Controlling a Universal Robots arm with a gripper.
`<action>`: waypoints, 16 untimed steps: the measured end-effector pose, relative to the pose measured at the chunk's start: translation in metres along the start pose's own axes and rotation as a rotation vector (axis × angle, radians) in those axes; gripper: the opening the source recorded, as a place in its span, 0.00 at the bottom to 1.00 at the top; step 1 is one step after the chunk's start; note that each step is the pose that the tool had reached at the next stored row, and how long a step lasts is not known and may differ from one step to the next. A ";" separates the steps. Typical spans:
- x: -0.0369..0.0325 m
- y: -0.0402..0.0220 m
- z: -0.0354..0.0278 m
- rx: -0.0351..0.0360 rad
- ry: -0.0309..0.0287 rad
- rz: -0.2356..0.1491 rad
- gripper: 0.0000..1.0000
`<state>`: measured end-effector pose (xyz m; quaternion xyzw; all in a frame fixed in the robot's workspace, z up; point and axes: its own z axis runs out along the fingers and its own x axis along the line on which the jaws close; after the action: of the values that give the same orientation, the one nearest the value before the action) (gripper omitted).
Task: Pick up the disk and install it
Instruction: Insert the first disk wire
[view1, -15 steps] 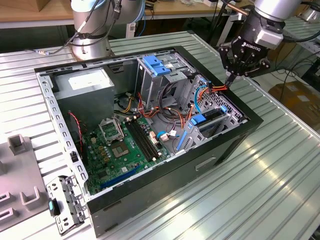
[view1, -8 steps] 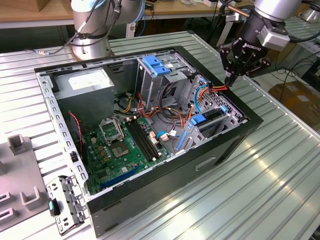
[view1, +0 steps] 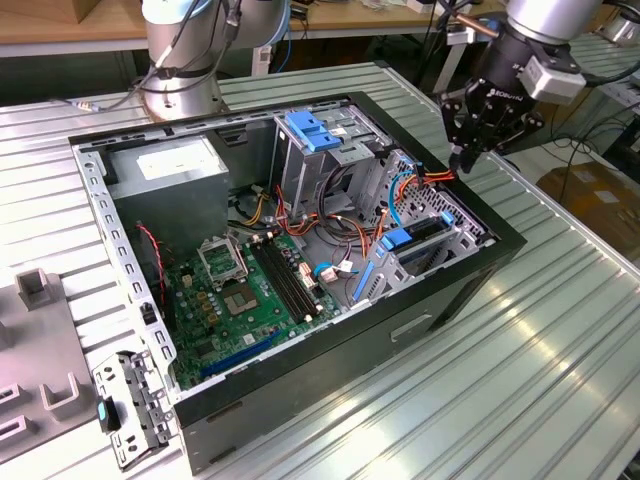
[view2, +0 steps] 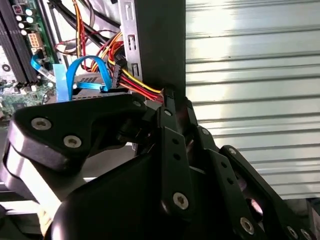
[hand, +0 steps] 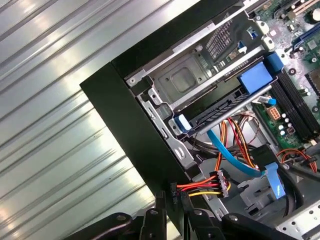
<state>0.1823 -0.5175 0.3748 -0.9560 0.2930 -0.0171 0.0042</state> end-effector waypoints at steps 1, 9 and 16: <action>-0.0002 0.0001 0.0000 0.0030 0.0043 -0.002 0.25; -0.0043 0.0029 0.0017 0.0171 0.0236 -0.027 0.32; -0.0089 0.0067 0.0059 0.0204 0.0250 -0.055 0.32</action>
<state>0.1714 -0.5181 0.3685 -0.9633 0.2662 -0.0321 0.0098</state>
